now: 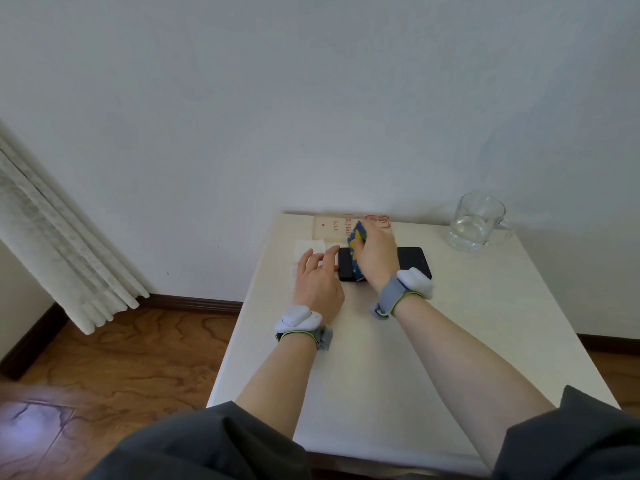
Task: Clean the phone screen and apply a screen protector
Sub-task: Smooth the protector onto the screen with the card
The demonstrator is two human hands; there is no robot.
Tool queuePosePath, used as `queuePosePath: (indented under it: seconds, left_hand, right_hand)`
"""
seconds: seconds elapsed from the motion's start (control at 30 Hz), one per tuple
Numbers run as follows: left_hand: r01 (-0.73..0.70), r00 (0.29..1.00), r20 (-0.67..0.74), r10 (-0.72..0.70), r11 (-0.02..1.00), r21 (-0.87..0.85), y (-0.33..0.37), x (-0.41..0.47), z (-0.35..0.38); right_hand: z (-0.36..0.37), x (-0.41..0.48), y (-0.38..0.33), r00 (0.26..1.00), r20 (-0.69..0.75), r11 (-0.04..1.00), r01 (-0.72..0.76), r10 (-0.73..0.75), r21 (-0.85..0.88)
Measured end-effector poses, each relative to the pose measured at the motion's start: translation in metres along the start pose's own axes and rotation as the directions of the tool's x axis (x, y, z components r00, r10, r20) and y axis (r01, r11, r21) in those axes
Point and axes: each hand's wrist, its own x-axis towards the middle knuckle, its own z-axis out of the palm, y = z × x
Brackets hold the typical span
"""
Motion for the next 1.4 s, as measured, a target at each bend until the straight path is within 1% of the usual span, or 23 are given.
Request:
queuePosePath:
  seconds: [0.1,0.23,0.33,0.43,0.53,0.63,0.77,0.93,1.07,1.13,1.2,1.27,1.33,1.4]
  left_hand:
    - [-0.001,1.0,0.011,0.001,1.0,-0.01,0.0,0.0,-0.001]
    - [-0.003,1.0,0.003,0.003,1.0,-0.02,0.003,-0.001,-0.003]
    - [0.005,1.0,0.001,-0.005,1.0,-0.022,0.003,-0.001,-0.003]
    - [0.003,1.0,-0.004,-0.003,1.0,-0.024,0.004,-0.001,-0.004]
    - [0.002,1.0,-0.009,-0.002,1.0,0.0,0.001,0.0,-0.002]
    - [-0.04,0.999,-0.026,0.041,0.998,0.053,-0.005,0.001,0.004]
    - [-0.077,0.992,-0.092,0.084,0.994,0.076,-0.009,0.002,0.013]
    - [-0.094,0.983,-0.15,0.109,0.99,0.106,-0.01,0.003,0.015]
    - [-0.085,0.985,-0.143,0.101,0.99,0.114,-0.009,0.003,0.015]
    - [-0.1,0.978,-0.167,0.123,0.985,0.141,-0.008,0.004,0.016]
    - [-0.105,0.975,-0.18,0.129,0.985,0.139,-0.009,0.004,0.017]
    - [-0.109,0.975,-0.179,0.133,0.984,0.141,-0.009,0.004,0.017]
    - [-0.105,0.979,-0.163,0.126,0.986,0.133,-0.008,0.003,0.017]
    - [-0.094,0.983,-0.144,0.111,0.988,0.118,-0.006,0.003,0.016]
  right_hand:
    - [-0.012,0.004,0.015,0.995,-0.06,0.996,-0.086,0.084,-0.032]
    - [-0.003,-0.004,0.005,0.997,-0.019,0.996,-0.07,0.069,-0.048]
    - [0.01,-0.011,-0.011,0.999,0.035,0.999,-0.037,0.037,-0.013]
    - [0.01,-0.01,-0.012,0.997,0.043,0.996,-0.07,0.068,0.048]
    - [-0.001,-0.008,0.005,0.995,0.004,0.995,-0.098,0.098,0.032]
    - [-0.02,-0.004,0.026,0.99,-0.035,0.991,-0.135,0.134,-0.011]
    - [-0.047,0.0,0.05,0.974,-0.069,0.972,-0.219,0.214,-0.084]
    - [-0.065,0.0,0.071,0.966,-0.124,0.957,-0.245,0.227,-0.154]
    - [-0.076,0.0,0.078,0.95,-0.192,0.944,-0.281,0.247,-0.175]
    - [-0.08,0.001,0.081,0.95,-0.208,0.947,-0.27,0.233,-0.172]
    - [-0.08,0.003,0.081,0.956,-0.199,0.965,-0.239,0.214,-0.112]
    - [-0.077,0.004,0.078,0.971,-0.159,0.981,-0.188,0.179,-0.047]
    - [-0.071,0.003,0.077,0.983,-0.111,0.986,-0.156,0.148,-0.063]
    - [-0.069,0.001,0.079,0.982,-0.104,0.977,-0.172,0.159,-0.13]
